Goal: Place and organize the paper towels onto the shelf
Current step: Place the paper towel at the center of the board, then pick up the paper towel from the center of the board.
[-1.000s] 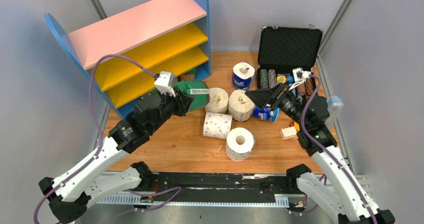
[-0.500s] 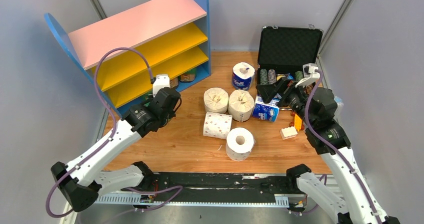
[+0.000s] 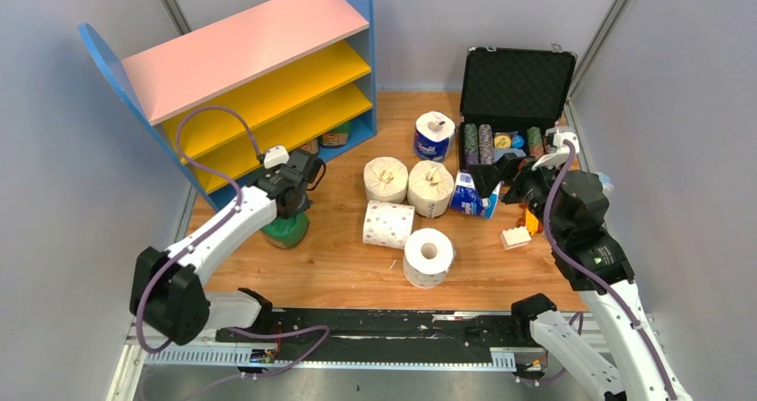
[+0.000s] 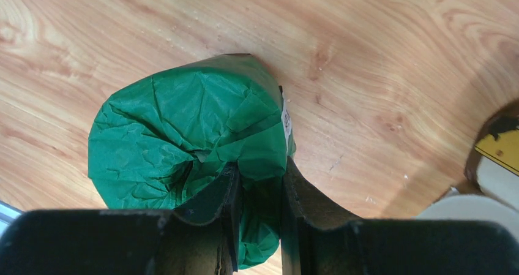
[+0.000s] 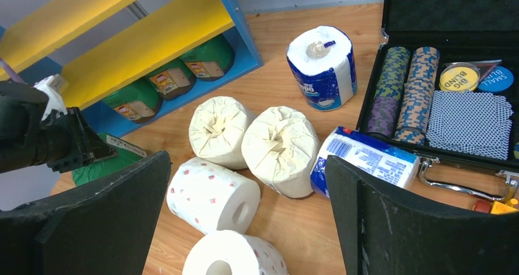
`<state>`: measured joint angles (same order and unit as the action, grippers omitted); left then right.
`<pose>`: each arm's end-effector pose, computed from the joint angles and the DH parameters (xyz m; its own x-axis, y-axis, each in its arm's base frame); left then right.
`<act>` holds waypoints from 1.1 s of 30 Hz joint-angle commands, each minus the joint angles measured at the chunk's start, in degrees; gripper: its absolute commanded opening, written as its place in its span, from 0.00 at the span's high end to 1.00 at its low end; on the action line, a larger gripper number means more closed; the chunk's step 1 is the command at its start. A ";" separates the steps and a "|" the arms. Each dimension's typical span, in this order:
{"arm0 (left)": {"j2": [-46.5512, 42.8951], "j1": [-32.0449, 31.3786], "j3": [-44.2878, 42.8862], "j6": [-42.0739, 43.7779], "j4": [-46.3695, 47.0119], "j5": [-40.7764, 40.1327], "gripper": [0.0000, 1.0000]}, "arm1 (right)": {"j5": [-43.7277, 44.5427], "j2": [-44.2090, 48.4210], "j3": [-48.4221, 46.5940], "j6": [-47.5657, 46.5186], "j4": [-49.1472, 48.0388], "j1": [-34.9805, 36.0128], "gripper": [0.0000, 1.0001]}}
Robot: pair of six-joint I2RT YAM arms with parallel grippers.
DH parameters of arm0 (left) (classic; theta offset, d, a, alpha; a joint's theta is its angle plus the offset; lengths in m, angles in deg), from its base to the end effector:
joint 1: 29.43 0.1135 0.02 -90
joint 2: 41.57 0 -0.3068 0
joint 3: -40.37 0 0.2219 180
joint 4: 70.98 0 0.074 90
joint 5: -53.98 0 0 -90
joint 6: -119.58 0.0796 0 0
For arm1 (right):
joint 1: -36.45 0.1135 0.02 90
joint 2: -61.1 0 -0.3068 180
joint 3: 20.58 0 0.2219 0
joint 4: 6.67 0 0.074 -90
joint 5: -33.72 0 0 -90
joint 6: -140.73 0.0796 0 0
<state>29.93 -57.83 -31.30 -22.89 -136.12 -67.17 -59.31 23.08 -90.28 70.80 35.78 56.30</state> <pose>0.1996 -0.0611 0.2763 -0.6557 -0.4170 -0.6294 -0.5014 0.8638 -0.0500 0.1095 0.0440 0.3903 -0.2982 0.2567 -0.9193 -0.3041 0.8874 0.3464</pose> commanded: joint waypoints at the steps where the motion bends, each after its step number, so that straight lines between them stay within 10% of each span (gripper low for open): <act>1: 5.59 0.59 -3.29 -10.63 -0.81 -2.84 0.78 | 1.11 0.24 1.34 -2.65 -0.26 0.14 0.00; 11: 6.38 0.69 -8.58 -7.13 -6.86 -2.34 0.14 | 2.30 2.95 3.72 -3.38 -0.18 0.15 0.00; 33: -2.65 0.47 -6.09 40.82 -1.55 20.26 0.00 | 0.14 5.62 6.82 -3.86 -1.79 0.14 0.00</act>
<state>27.48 -57.39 -37.95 8.89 -140.90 -51.06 -57.87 28.26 -83.77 68.25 36.24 56.30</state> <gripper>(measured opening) 0.994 0.998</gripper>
